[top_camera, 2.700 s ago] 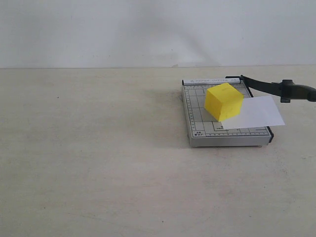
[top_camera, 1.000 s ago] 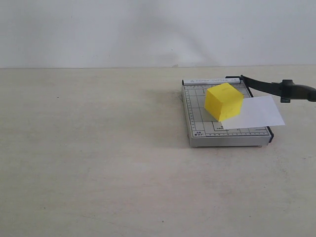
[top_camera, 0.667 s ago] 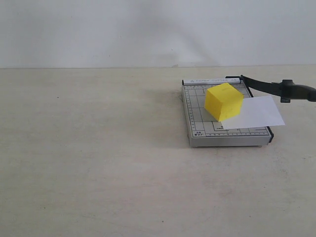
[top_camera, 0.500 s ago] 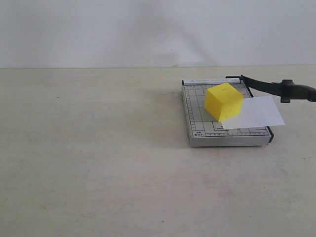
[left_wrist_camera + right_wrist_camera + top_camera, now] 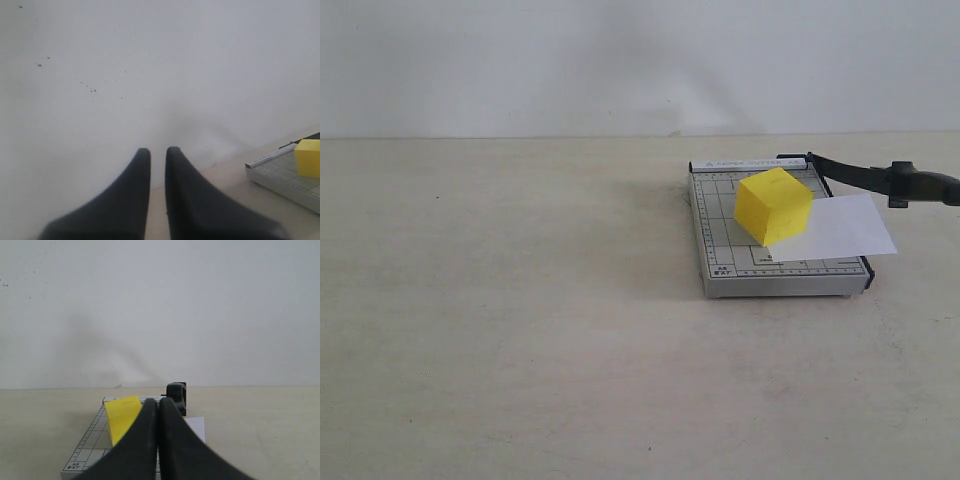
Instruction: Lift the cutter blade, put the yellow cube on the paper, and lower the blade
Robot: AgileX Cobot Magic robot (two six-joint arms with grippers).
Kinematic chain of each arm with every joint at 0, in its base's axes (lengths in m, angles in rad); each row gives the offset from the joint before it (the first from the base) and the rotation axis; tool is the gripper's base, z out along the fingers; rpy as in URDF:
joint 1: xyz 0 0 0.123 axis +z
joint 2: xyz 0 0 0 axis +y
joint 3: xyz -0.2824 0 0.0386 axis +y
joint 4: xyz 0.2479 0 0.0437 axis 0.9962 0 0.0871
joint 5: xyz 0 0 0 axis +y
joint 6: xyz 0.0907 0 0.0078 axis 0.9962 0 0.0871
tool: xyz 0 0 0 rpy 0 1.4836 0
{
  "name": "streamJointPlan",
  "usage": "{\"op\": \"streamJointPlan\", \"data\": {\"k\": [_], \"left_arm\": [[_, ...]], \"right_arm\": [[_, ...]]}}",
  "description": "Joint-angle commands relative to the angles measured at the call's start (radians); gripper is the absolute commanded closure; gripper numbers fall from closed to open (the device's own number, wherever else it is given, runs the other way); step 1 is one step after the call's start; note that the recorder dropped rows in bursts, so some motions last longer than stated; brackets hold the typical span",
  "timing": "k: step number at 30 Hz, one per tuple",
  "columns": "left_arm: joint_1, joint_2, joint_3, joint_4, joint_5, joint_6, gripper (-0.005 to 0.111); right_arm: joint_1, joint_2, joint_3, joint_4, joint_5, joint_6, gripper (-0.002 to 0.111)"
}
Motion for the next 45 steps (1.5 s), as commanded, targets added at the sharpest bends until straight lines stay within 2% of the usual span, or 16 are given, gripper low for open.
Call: {"op": "streamJointPlan", "data": {"k": [1, 6, 11, 13, 17, 23, 26, 29, 32, 38, 45], "left_arm": [[0.004, 0.004, 0.004, -0.036, 0.005, 0.032, 0.096], [0.004, 0.004, 0.004, -0.036, 0.007, 0.098, 0.096], [0.004, 0.004, 0.004, -0.036, 0.012, 0.294, 0.096], [0.004, 0.004, 0.004, -0.036, 0.012, 0.300, 0.096], [0.004, -0.006, 0.004, -0.036, 0.012, 0.195, 0.096], [0.008, -0.066, 0.004, -0.027, 0.073, 0.132, 0.096], [0.043, -0.084, 0.004, -0.027, 0.073, 0.121, 0.096], [0.075, -0.084, 0.004, -0.039, 0.091, 0.170, 0.096], [0.081, -0.084, 0.004, -0.039, 0.088, 0.178, 0.096], [0.117, -0.084, 0.004, -0.104, 0.084, 0.393, 0.096], [0.129, -0.084, 0.004, -0.107, 0.087, 0.425, 0.096]], "right_arm": [[-0.002, -0.006, -0.001, -0.006, -0.008, -0.001, 0.108], [-0.002, -0.006, -0.001, -0.006, -0.008, -0.001, 0.108], [-0.002, -0.006, -0.001, -0.006, -0.008, -0.001, 0.108], [-0.002, -0.006, -0.001, -0.006, -0.008, -0.001, 0.108], [-0.002, -0.006, -0.001, -0.006, -0.008, -0.001, 0.108], [-0.002, -0.006, -0.001, -0.006, -0.008, -0.001, 0.108], [-0.002, -0.006, -0.001, -0.006, -0.008, -0.001, 0.108], [-0.002, -0.006, -0.001, -0.003, -0.008, -0.001, 0.108], [-0.002, -0.006, -0.001, -0.003, -0.008, -0.001, 0.108], [-0.002, -0.006, -0.001, -0.003, -0.008, -0.001, 0.108], [-0.002, -0.006, -0.001, -0.003, -0.008, -0.001, 0.108]]}}
